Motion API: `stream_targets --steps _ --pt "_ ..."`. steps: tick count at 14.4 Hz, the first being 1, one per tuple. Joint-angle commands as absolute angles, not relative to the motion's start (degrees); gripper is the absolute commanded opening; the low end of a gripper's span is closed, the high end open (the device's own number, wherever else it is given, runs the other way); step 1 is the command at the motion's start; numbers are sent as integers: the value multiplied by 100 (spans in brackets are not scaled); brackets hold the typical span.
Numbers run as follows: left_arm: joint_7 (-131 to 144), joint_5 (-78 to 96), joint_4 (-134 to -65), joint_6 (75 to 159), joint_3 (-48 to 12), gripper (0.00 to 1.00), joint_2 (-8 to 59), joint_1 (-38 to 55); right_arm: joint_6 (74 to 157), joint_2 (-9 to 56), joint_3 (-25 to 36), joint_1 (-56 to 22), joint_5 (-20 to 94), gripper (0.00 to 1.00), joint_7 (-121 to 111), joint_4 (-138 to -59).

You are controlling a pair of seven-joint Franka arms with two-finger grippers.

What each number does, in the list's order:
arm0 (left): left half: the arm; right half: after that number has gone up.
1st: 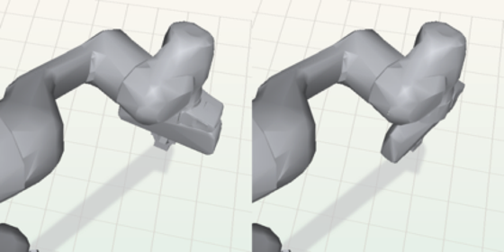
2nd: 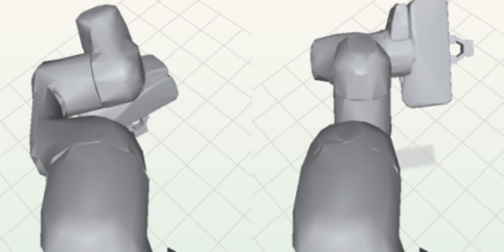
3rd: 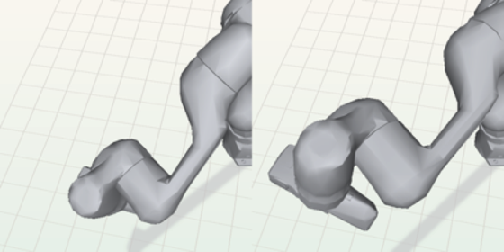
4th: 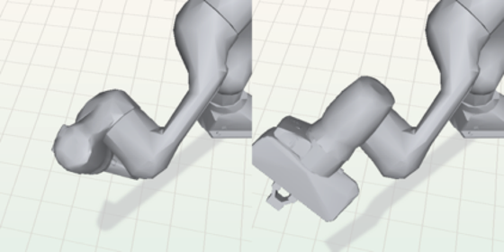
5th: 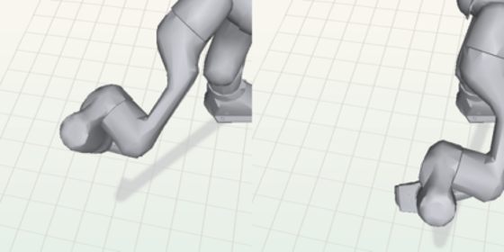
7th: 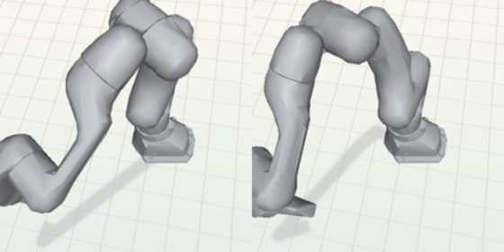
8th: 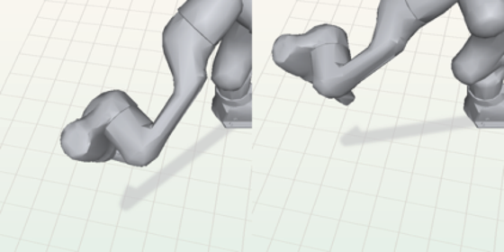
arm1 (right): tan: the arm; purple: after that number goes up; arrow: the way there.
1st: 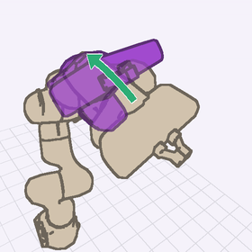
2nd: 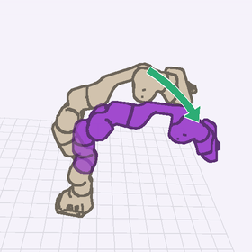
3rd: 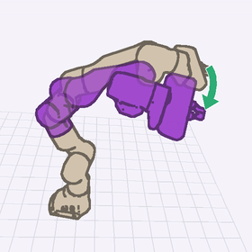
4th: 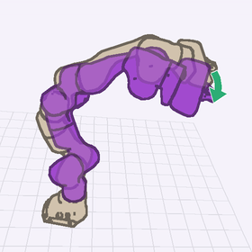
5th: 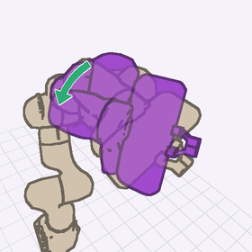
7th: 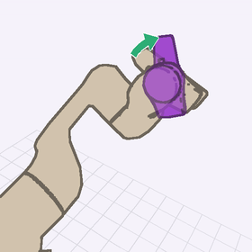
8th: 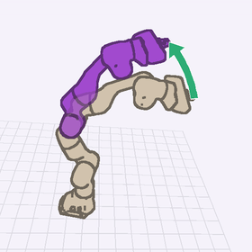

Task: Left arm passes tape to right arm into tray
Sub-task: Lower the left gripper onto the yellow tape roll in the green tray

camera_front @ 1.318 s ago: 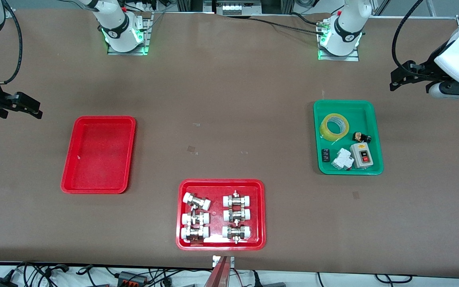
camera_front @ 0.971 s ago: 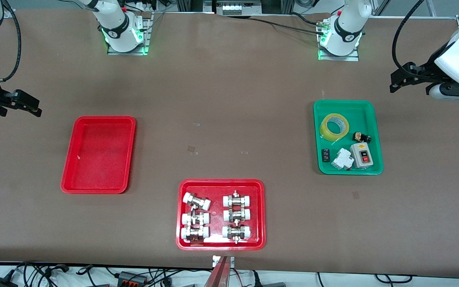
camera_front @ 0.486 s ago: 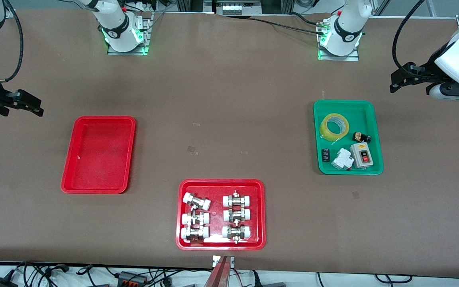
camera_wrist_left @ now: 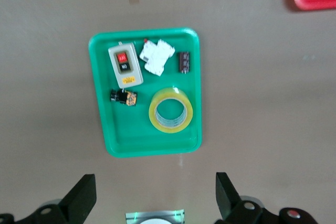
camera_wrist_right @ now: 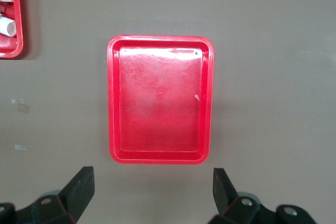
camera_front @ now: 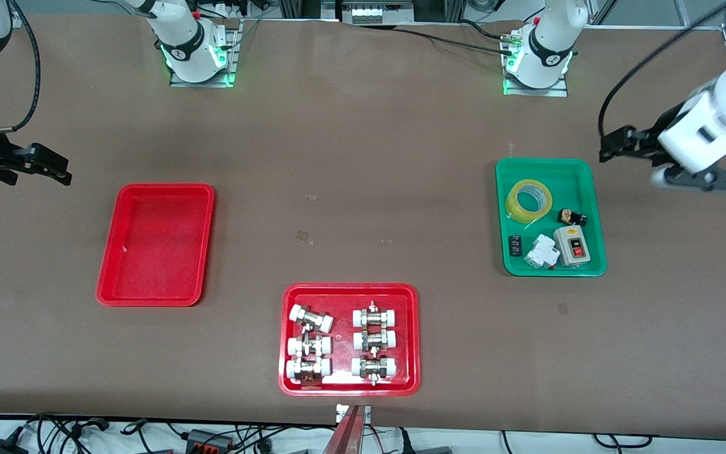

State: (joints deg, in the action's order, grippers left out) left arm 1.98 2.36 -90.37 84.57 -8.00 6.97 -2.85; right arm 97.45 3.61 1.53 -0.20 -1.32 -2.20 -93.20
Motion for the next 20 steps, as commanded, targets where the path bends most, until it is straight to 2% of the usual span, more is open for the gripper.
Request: stream_targets --steps 1,3,4,9,10,17,20 --pt "88 299 -8938 8490 -817 100 1772 -316 9773 352 150 -53 -123 100 -246 -9325" --pt "44 290 -9174 8385 -817 100 2257 -343 9782 369 149 -53 -167 100 -229 -9334" --pt "53 290 -9428 8585 -817 100 2407 -334 9782 369 149 -53 -158 100 -211 -9325" --pt "79 290 -11071 9990 -817 100 2452 -360 9773 387 149 -44 -114 100 -202 -9325" --pt "79 290 -11222 10202 -809 100 2478 -413 9791 395 149 -44 -114 100 -202 -9325" --pt "26 272 -11180 10617 -782 100 2900 -624 9765 387 149 -53 -105 100 -193 -9334" --pt "18 272 -11188 10643 -774 73 2971 -633 9773 395 149 -53 -105 100 -193 -9334"
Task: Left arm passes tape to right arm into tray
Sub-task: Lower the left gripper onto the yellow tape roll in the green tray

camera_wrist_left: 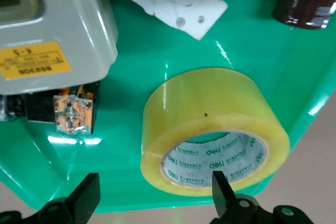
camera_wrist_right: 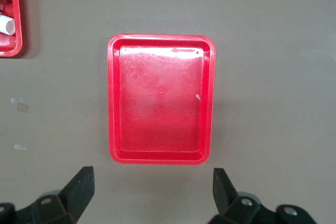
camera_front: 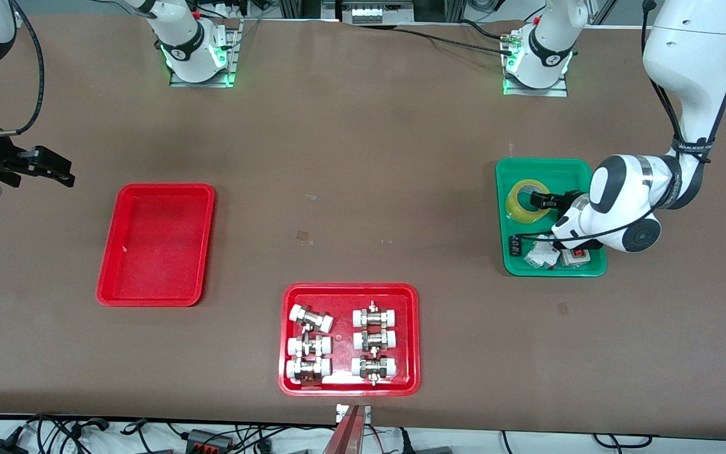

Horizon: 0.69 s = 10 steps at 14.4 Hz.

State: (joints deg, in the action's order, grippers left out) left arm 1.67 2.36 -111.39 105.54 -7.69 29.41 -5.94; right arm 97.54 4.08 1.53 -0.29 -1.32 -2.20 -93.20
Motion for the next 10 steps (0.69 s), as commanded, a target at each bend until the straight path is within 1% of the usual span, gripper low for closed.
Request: stream_targets --steps 1,4,5,6,7,8,10 --pt "18 272 -11188 10652 -773 70 3006 -633 9773 396 149 -53 -105 100 -193 -9343" --pt "-17 272 -11188 10679 -791 62 3076 -773 9765 396 149 -53 -97 100 -193 -9343" --pt "-218 281 -11188 10696 -791 57 3094 -800 9765 396 149 -53 -97 100 -193 -9351" --pt "-507 281 -11180 10748 -791 50 3094 -835 9765 396 149 -44 -97 100 -193 -9352" --pt "-779 290 -11180 10758 -800 39 3094 -948 9765 396 149 -44 -97 100 -185 -9352" --pt "-939 290 -11180 10740 -817 26 3085 -984 9756 396 149 -44 -97 100 -185 -9352" --pt "-1028 290 -11180 10696 -817 7 3059 -967 9747 396 149 -44 -97 100 -185 -9352"
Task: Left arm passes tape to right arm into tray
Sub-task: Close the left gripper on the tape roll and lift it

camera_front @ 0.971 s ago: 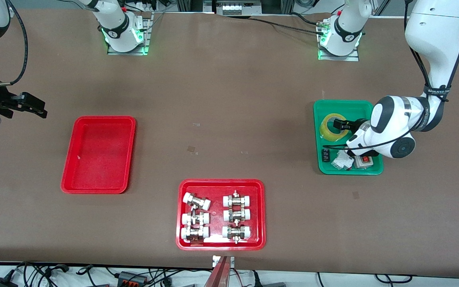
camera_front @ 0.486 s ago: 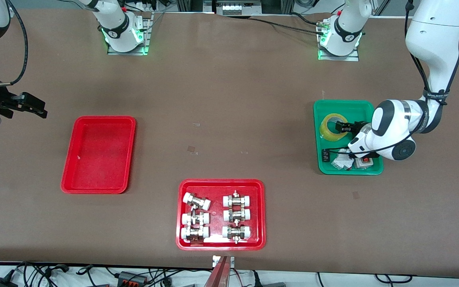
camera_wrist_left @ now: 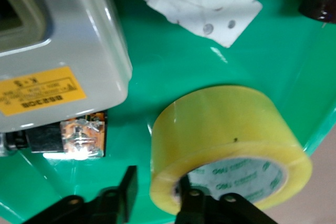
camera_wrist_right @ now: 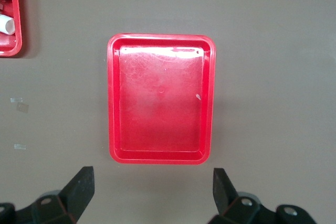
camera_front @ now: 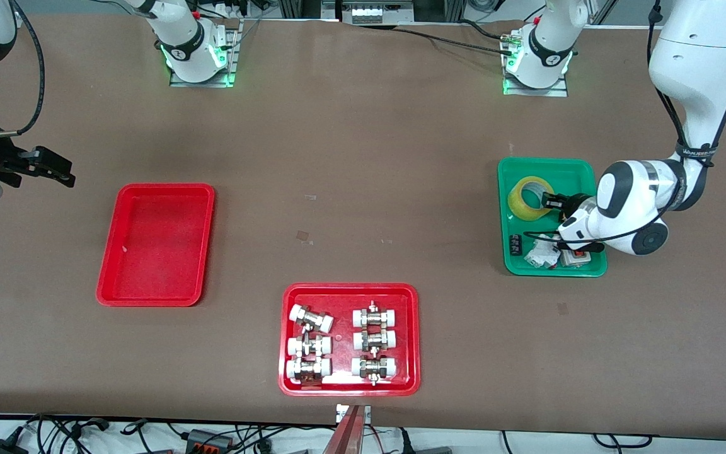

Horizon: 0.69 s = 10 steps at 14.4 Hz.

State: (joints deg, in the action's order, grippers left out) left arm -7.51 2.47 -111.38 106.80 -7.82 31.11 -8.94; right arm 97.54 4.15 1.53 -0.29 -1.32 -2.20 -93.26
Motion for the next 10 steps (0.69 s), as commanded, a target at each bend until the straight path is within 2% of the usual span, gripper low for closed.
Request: stream_targets --steps 1,5,8,10 --pt "-1020 290 -11180 10679 -817 1 3032 -949 9756 396 149 -44 -97 100 -185 -9352" --pt "-985 299 -10926 10277 -844 1 3023 -897 9747 396 149 -44 -97 100 -185 -9352" --pt "-967 343 -10189 9495 -993 1 2884 -861 9738 396 149 -44 -97 100 -185 -9352" --pt "-1028 360 -9191 8479 -1019 1 2787 -853 9721 396 149 -44 -97 100 -185 -9352"
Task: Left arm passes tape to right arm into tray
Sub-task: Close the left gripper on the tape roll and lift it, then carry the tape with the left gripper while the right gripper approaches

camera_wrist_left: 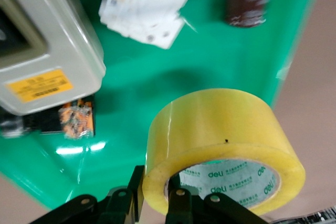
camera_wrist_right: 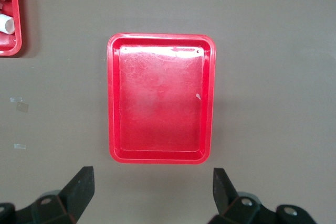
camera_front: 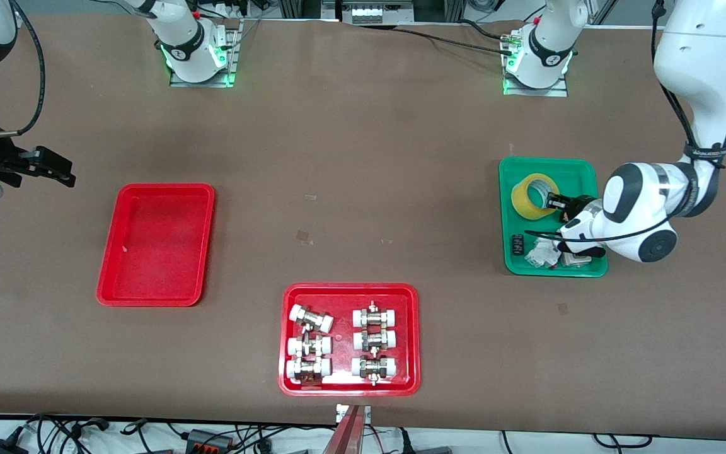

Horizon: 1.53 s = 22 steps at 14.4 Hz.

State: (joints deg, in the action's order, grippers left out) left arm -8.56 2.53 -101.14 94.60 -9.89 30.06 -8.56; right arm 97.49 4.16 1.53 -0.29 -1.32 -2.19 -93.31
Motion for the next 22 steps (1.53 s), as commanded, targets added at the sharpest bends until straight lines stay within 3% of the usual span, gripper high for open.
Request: stream_targets --steps 1,4,6,8,14,19,22 --pt "-967 413 -8558 7872 -1098 1 2786 -818 9712 404 149 -44 -97 100 -185 -9352" --pt "-827 1227 -6895 6411 -1344 1 2795 -765 9642 606 149 -35 -88 100 -237 -9334" --pt "-852 1886 -6331 6258 -1484 1 2743 -756 9642 833 141 -53 43 100 -447 -9334" --pt "-626 2528 -6188 6450 -1756 2 2751 -651 9642 1028 149 -105 79 100 -789 -9316" --pt "2578 2864 -6354 8284 -1784 1 3058 990 9668 1371 105 -386 1500 100 -905 -9237" --pt "5840 2813 -7232 11930 -1732 1 3243 2451 9703 1731 105 -606 3784 100 -1658 -9044" --pt "6266 2218 -7663 12655 -1731 1 3191 2689 9659 2126 105 -606 4726 100 -2257 -8703"
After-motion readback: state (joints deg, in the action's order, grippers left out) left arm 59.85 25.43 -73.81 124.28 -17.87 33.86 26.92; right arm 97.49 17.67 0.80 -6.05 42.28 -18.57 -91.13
